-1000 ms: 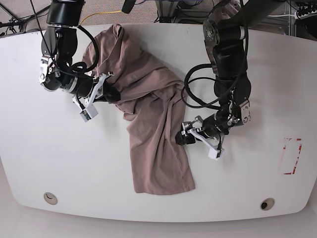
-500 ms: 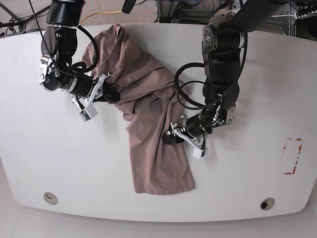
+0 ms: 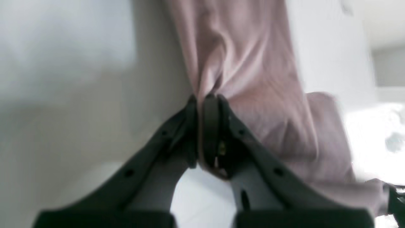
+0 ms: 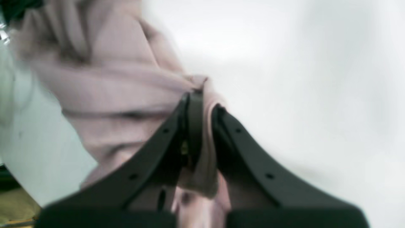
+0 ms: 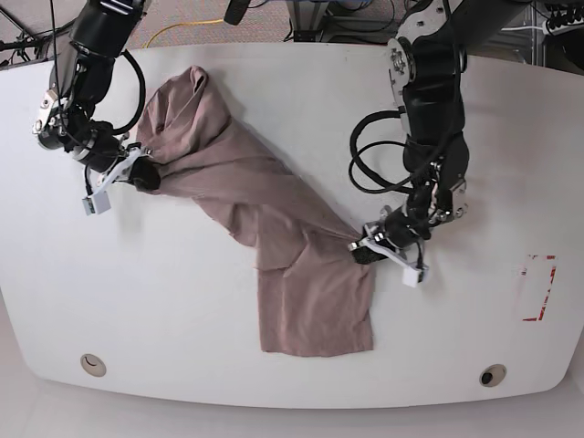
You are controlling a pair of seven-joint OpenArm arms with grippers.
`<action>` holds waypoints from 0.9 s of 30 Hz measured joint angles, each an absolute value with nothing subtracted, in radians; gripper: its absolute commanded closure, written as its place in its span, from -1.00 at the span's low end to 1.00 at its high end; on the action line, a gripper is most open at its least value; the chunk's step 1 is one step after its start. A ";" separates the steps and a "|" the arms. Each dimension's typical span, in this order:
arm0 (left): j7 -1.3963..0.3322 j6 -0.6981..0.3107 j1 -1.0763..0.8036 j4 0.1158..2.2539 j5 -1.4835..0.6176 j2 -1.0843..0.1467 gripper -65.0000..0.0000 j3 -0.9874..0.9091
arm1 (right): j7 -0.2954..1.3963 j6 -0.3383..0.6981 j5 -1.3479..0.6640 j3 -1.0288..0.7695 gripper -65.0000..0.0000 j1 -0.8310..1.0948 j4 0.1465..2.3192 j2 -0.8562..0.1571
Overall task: Fold the T-shirt properly
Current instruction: 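Lift the shirt with both grippers and pull the grasped points apart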
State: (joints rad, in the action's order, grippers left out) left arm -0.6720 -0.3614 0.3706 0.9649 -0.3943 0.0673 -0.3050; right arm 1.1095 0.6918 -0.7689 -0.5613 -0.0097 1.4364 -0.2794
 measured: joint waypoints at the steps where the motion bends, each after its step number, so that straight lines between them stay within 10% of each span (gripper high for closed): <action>1: -0.700 -0.363 0.358 1.000 -0.392 0.054 1.00 -0.311 | 1.112 0.692 -0.771 -0.566 1.00 -0.020 1.419 -0.287; 15: -0.940 -0.381 0.154 1.604 -0.408 0.005 1.00 -0.389 | 1.128 0.697 -0.777 -0.434 1.00 -0.236 1.378 -0.299; 27: -0.995 -0.383 0.423 1.710 -0.416 -0.093 1.00 -0.413 | 1.121 0.705 -0.797 -0.311 1.00 -0.535 1.296 -0.335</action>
State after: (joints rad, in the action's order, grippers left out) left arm -0.9947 -0.3832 0.4229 1.7103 -0.4164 -0.0933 -0.4129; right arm 1.1213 0.7052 -0.7975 -0.3111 -0.5354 1.2964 -0.3351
